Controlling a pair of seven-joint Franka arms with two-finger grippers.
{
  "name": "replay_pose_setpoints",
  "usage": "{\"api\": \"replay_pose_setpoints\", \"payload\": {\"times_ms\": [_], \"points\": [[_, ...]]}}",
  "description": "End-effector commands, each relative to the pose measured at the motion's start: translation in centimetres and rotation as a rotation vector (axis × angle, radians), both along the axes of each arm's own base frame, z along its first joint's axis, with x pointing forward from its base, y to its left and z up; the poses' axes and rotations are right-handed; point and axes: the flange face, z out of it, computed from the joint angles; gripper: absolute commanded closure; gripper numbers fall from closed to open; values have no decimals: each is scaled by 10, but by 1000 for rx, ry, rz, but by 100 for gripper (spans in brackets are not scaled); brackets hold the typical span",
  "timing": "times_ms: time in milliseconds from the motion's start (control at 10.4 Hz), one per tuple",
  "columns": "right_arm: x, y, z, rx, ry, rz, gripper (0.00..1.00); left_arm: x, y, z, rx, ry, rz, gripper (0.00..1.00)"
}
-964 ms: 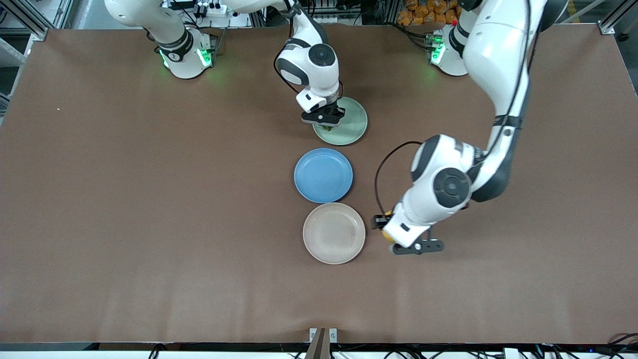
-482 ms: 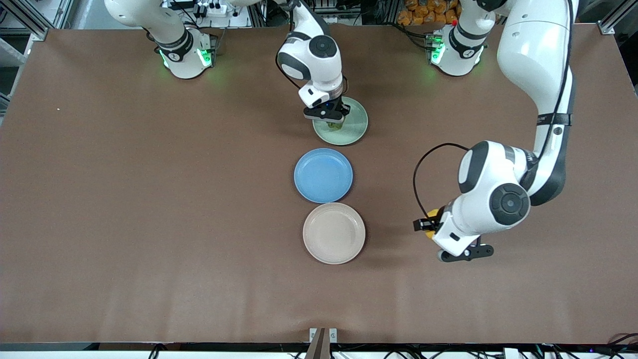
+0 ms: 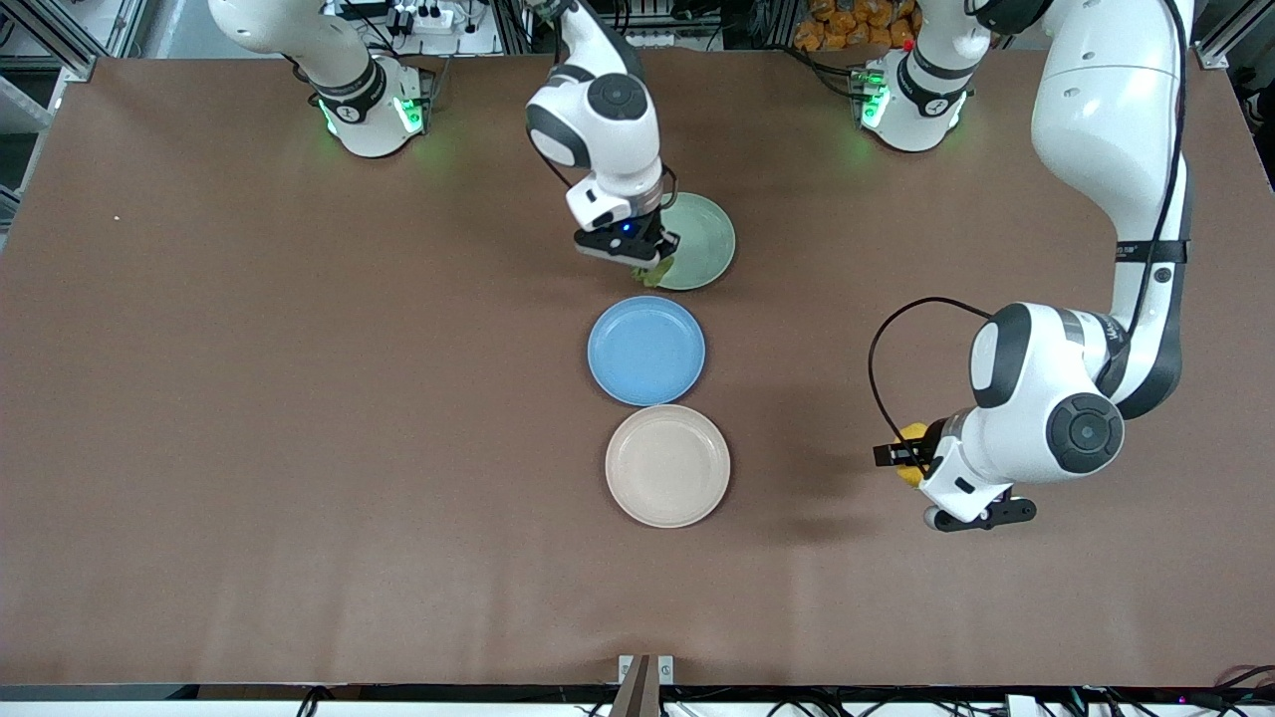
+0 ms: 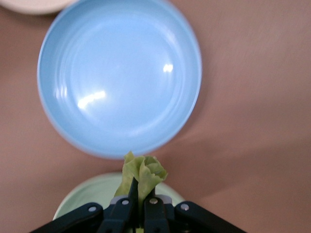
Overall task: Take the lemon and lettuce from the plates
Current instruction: 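Carry the lettuce away from the plates while the left gripper lowers the lemon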
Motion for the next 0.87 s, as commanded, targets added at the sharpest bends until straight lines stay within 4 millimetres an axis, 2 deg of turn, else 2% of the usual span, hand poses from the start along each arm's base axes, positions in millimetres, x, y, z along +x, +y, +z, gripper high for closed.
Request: {"api": "replay_pose_setpoints", "payload": {"times_ms": [0,193,289,482,771], "points": [[39,-38,-2,-46,-26,34,100,5,17,-22,11,6,5,56],[77,-81,-5,-90,-1,67,100,2,25,-44,12,-3,18,56],[101,-108,-4,-98,3,70,100,-1,26,-55,11,-11,22,56],[138,-166,-10,-130,36,105,100,-7,30,-74,25,-23,14,56],[183,-246,-1,-145,54,166,100,-13,39,-98,39,-22,18,55]]}}
